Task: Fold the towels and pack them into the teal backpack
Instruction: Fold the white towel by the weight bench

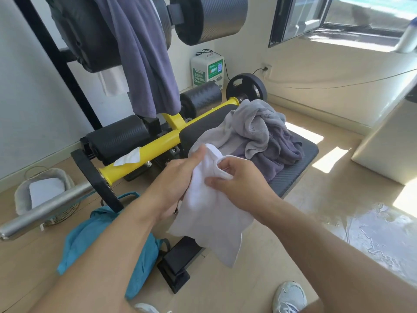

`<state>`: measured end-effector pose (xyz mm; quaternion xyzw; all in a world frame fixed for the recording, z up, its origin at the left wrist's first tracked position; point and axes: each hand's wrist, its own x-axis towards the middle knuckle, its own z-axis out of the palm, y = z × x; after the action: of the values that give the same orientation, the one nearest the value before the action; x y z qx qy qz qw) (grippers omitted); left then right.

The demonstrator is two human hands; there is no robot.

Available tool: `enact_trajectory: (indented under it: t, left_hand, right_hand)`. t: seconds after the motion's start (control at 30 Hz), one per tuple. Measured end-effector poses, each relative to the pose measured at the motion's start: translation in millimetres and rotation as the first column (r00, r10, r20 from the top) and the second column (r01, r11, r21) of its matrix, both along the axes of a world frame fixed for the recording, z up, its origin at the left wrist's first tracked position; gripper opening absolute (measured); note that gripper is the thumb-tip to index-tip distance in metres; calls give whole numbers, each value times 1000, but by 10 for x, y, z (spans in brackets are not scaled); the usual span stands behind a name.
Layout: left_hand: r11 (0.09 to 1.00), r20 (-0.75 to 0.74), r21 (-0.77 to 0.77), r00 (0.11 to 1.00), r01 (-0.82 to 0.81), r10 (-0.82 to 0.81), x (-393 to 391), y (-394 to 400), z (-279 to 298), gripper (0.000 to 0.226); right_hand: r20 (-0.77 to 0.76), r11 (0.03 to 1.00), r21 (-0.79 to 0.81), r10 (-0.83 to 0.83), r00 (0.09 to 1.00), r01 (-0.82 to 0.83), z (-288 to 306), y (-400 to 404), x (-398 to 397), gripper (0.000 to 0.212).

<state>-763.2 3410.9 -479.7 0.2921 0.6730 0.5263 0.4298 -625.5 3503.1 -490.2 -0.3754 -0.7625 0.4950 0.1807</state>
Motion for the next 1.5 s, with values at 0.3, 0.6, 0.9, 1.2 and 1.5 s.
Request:
enact_trajectory:
  t: [0.3,0.6,0.9,1.2,1.5]
  left_hand:
    - [983,-147,17,973,183,-179,113,-56,-61,36]
    - [952,-27,230,976,-203,215,87,23,-122,47]
    - [909,334,308,927,-280,172,-47,-17,3,46]
    - [956,165,292,985,2,-53,42,-46,-4,40]
    - [986,-130,106,985,129,-115,-165,-269,231,26]
  right_hand:
    - [-362,856,-421,-461,810,299,141,123,-52,9]
    - [-309,904,-407,-268,912,128,231,-34,-53,34]
    - [-472,986,-80,93,877,-148,269,-10,44,47]
    - [-436,963,183,-102,894,199,220,-23,62,14]
    - [-270,910,383,276,922,-160,230,-143,69,14]
